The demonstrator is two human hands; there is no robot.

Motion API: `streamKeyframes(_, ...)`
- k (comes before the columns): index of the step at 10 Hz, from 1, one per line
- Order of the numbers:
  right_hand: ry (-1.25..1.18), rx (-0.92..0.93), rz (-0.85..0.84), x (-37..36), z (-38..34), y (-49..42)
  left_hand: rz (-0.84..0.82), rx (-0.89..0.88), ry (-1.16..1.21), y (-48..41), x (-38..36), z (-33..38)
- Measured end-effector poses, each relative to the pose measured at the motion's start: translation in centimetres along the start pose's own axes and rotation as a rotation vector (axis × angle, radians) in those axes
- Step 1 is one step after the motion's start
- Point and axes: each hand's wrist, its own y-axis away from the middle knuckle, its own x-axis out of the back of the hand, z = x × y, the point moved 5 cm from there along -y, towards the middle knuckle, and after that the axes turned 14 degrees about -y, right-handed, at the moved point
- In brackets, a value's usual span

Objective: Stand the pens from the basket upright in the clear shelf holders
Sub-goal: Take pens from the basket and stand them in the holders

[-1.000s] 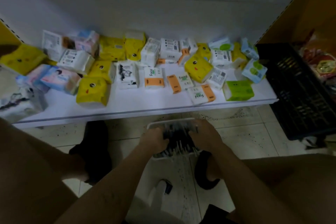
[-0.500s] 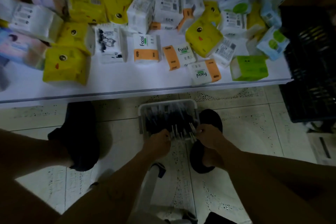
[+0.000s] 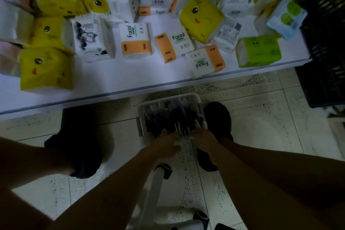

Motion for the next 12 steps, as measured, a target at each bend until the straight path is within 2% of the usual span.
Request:
streamKeyframes(1, -0.065, -0.001, 0.04, -0.4, 0.6, -0.8, 0.023, 0.054, -0.045, -0.3, 0.4, 0.2)
streamKeyframes(2, -0.059, -0.041, 0.039, 0.1, 0.4, -0.5, 0.112, 0.105, -0.022, 0.0, 1.0, 0.0)
streamKeyframes(3, -0.052, -0.034, 0.079, 0.6, 0.2, -0.2, 0.258, 0.189, 0.176, -0.1, 0.8, -1.2)
streamKeyframes(4, -0.146, 0.032, 0.127, 1.4, -0.4, 0.8, 0.353, 0.292, 0.316, 0.4, 0.7, -2.2)
streamKeyframes(5, -0.344, 0.118, 0.249, 2.4, -0.8, 2.0, 0.42, 0.37, 0.444, 0.8, 0.8, -2.8)
streamKeyframes(6, -0.349, 0.104, 0.385, 3.7, -1.5, 3.4, 0.437, 0.371, 0.509, 1.6, 1.6, -2.4)
streamKeyframes(7, -0.379, 0.12, 0.47, 4.9, -2.3, 4.7, 0.375, 0.347, 0.631, 2.4, 1.8, -2.0)
streamKeyframes(8, -0.524, 0.106, 0.521, 5.7, -2.8, 5.8, 0.315, 0.295, 0.619, 3.2, 2.0, -1.8)
streamKeyframes(9, -0.942, 0.043, 0.393, 5.3, -3.2, 6.7, 0.293, 0.241, 0.784, 5.1, 2.3, -0.9)
streamKeyframes(10, -1.259, -0.027, 0.182, 4.2, -4.4, 8.1, 0.33, 0.237, 0.987, 7.4, 3.2, -0.5)
streamKeyframes(11, -1.294, 0.047, 0.015, 3.6, -6.7, 10.3, 0.415, 0.221, 0.968, 9.7, 5.1, -0.7)
streamKeyframes(12, -1.241, 0.148, -0.085, 3.3, -9.3, 12.6, 0.609, 0.135, 0.899, 12.4, 7.8, -0.7)
